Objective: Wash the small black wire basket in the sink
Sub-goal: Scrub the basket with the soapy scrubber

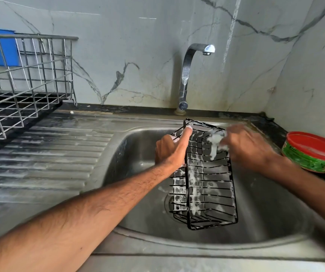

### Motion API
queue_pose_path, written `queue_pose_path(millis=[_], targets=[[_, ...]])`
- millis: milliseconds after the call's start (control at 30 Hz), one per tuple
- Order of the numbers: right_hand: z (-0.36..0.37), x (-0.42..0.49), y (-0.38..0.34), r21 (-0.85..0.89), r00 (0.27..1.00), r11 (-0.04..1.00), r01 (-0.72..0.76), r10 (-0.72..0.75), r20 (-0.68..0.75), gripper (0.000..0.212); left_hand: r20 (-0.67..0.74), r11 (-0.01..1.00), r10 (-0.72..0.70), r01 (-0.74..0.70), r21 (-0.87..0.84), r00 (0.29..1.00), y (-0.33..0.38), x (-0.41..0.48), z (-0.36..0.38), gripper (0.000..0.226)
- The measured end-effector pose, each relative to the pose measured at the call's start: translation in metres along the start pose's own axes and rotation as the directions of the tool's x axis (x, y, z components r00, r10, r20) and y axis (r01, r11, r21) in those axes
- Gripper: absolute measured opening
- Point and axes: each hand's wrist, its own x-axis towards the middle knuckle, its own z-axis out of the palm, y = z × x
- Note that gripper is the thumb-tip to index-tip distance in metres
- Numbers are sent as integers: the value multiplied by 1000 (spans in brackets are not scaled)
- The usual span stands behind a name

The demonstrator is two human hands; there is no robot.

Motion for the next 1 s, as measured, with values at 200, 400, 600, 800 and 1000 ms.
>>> queue_pose_path(millis=[200,400,600,800,1000], targets=[[6,4,3,-80,995,992,101,-99,25,24,-5,1000,10,-10,-15,1000,0,-3,-1,78],[12,10,5,-51,1000,999,11,-11,-11,22,-12,998,64,-63,12,998,2,-3,-1,79],[8,10,-4,-53,990,993,104,-109,-95,36,-5,998,63,-63,23,998,2,-3,2,83],[18,7,-11,-169,998,984,59,-55,26,18,-6,998,57,-57,12,998,9,-10,-4,69],[13,6,-20,-230,991,967,110,-90,96,19,-4,999,46,-46,3,999,13,-12,-6,68]])
